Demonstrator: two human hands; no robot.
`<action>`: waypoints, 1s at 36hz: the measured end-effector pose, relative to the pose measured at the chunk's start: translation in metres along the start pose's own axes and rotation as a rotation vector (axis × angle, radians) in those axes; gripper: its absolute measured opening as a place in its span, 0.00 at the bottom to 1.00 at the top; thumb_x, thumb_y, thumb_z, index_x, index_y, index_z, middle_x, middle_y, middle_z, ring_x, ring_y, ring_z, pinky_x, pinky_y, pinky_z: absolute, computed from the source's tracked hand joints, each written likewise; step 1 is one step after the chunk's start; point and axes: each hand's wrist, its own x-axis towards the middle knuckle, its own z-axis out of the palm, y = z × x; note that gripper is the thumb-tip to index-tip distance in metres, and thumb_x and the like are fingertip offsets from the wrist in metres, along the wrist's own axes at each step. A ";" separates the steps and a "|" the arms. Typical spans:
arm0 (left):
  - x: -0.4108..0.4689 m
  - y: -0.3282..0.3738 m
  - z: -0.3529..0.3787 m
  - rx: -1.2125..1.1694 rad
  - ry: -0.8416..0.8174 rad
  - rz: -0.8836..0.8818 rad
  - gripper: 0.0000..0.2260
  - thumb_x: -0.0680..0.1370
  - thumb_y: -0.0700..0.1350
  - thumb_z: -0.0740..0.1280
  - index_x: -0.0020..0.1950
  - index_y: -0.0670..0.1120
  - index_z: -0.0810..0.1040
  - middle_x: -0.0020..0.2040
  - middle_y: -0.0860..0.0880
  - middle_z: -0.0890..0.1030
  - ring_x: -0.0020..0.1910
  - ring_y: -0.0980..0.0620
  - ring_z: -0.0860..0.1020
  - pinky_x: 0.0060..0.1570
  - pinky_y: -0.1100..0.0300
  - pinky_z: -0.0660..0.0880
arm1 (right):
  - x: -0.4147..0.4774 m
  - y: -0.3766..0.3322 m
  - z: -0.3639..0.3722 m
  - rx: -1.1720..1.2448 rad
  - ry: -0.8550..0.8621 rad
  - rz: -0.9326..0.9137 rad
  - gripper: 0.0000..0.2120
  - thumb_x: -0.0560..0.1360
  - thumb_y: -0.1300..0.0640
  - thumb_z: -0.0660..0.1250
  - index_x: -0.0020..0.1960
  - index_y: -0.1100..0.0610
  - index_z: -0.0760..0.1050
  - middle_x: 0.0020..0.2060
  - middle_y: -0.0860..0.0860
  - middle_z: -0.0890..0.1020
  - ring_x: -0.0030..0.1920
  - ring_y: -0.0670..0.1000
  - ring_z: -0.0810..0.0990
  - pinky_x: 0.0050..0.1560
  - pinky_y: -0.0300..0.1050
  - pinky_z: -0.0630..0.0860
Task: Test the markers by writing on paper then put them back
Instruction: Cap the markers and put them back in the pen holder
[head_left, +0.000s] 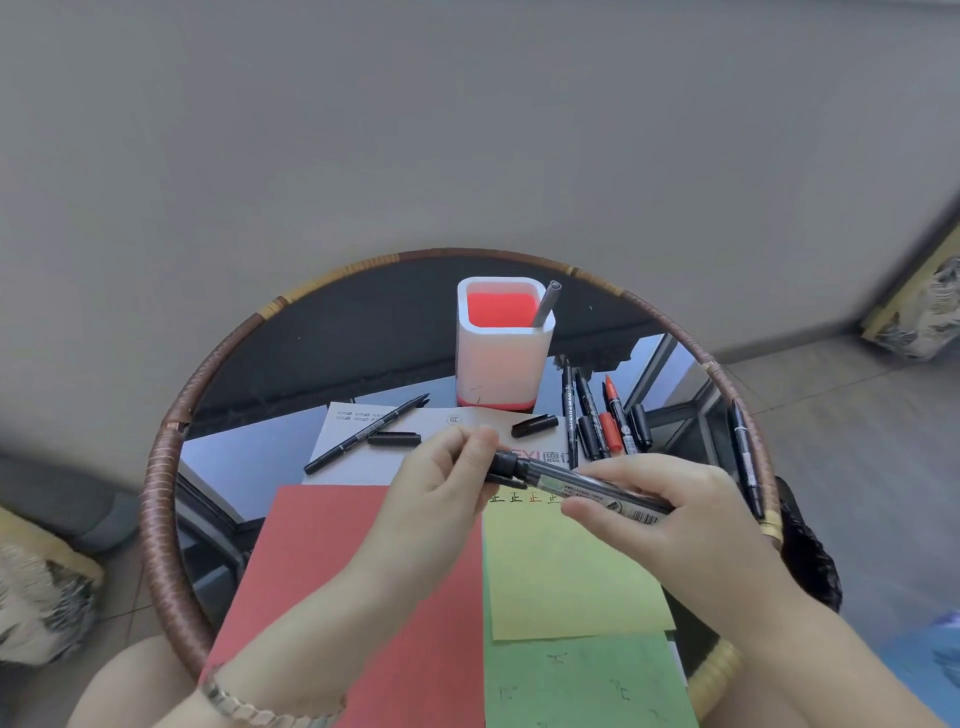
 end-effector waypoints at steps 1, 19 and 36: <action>0.000 -0.001 0.001 0.065 -0.011 0.038 0.16 0.79 0.49 0.56 0.41 0.37 0.72 0.22 0.57 0.67 0.23 0.58 0.62 0.27 0.66 0.62 | 0.000 0.001 -0.001 -0.025 0.001 -0.013 0.10 0.63 0.34 0.68 0.40 0.37 0.79 0.42 0.34 0.82 0.42 0.40 0.81 0.41 0.38 0.76; -0.001 0.004 0.016 0.136 -0.073 0.364 0.10 0.76 0.49 0.57 0.36 0.48 0.65 0.25 0.56 0.66 0.25 0.59 0.62 0.27 0.68 0.60 | -0.004 0.002 -0.005 0.381 -0.043 0.138 0.08 0.61 0.43 0.72 0.39 0.44 0.84 0.24 0.50 0.76 0.26 0.47 0.68 0.28 0.38 0.65; 0.024 0.005 0.049 0.188 -0.094 0.258 0.13 0.79 0.44 0.57 0.35 0.47 0.63 0.22 0.57 0.65 0.22 0.59 0.61 0.24 0.68 0.59 | 0.002 0.017 -0.029 0.245 -0.134 0.201 0.14 0.66 0.40 0.63 0.41 0.47 0.81 0.21 0.43 0.69 0.24 0.41 0.65 0.28 0.32 0.62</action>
